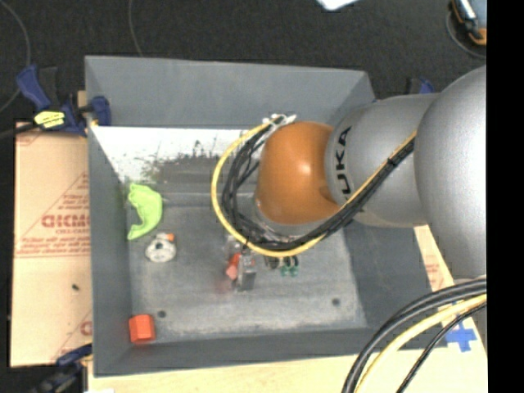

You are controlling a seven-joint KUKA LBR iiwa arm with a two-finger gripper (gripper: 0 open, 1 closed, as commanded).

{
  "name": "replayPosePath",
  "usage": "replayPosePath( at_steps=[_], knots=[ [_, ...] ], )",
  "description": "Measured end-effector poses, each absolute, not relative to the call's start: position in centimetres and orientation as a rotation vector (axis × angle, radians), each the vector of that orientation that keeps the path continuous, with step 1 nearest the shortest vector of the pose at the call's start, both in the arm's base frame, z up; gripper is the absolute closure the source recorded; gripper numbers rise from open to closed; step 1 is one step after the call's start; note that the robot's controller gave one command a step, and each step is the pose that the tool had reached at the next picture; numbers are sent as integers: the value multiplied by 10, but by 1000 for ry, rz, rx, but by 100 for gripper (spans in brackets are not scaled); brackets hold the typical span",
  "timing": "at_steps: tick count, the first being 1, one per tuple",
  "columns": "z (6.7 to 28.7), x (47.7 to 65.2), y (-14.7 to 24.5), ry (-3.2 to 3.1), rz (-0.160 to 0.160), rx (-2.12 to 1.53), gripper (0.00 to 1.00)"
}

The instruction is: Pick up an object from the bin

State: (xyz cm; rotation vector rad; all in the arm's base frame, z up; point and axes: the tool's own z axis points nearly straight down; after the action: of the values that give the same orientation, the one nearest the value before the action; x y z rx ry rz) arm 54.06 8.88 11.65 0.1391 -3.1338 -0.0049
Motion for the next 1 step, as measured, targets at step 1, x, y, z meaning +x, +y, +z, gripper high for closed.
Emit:
replayPosePath(
  at_steps=[1],
  knots=[
    [130, 542, 89, -3138, -5, 139, 100]
  ],
)
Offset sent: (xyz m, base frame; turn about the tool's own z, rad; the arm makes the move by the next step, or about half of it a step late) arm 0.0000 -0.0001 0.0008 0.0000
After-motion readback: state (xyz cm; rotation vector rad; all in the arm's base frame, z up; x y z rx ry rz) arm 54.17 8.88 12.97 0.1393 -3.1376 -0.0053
